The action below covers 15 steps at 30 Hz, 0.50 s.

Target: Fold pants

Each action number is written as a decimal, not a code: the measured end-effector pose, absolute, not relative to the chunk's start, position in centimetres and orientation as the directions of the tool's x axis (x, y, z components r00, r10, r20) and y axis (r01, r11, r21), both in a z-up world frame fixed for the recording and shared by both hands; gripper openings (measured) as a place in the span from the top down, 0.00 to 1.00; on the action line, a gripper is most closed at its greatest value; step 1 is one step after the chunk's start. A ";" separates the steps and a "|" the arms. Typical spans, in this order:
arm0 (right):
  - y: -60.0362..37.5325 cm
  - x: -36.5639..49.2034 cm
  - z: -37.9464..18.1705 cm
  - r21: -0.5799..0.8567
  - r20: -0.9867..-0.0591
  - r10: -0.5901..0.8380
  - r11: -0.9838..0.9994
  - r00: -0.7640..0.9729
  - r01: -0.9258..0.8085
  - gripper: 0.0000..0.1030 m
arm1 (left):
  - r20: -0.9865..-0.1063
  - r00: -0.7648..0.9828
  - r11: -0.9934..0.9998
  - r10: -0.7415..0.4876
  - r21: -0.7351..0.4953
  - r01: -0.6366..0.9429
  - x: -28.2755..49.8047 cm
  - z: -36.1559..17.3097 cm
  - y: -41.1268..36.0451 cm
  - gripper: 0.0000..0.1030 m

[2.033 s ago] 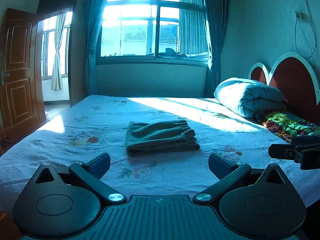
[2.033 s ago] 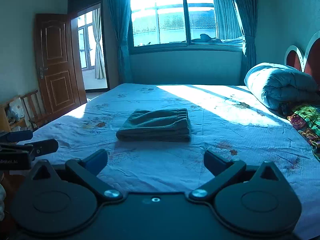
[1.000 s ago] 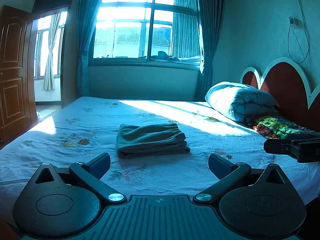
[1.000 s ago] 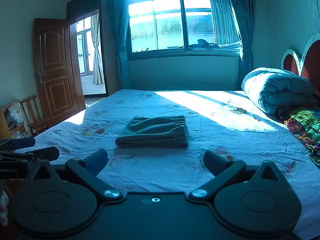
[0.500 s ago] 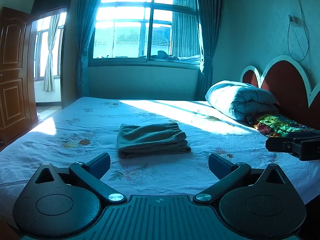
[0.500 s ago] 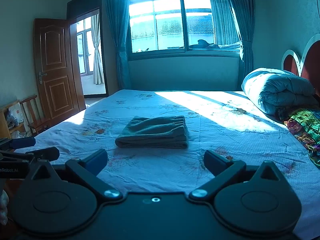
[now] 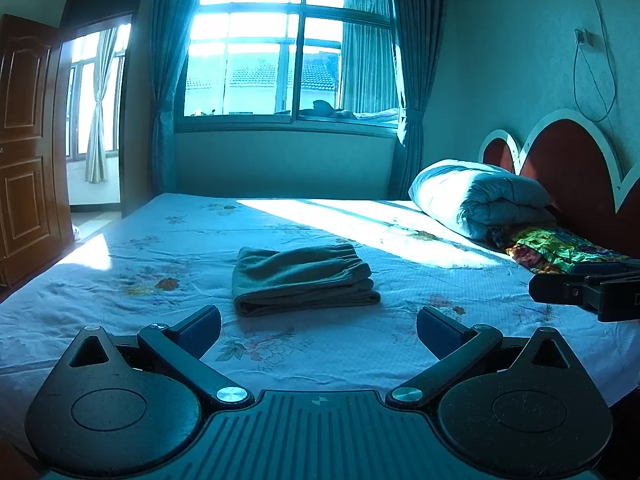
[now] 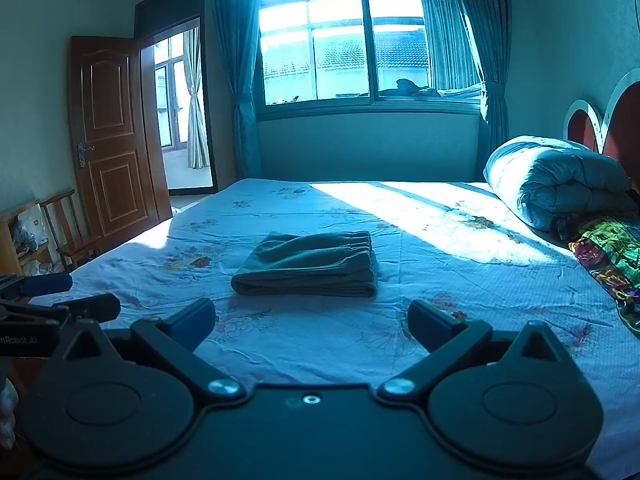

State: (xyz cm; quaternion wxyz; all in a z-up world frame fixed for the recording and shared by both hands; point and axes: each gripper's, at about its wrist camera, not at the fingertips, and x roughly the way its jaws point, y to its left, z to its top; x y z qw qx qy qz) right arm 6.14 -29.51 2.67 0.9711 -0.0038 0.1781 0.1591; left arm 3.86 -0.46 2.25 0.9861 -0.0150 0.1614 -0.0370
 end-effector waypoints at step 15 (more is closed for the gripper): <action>-29.7 6.2 2.7 0.048 -0.348 0.310 0.949 0.885 -0.313 0.06 | -0.307 0.949 0.997 -0.073 -0.038 0.065 3.6 2.4 -0.7 0.00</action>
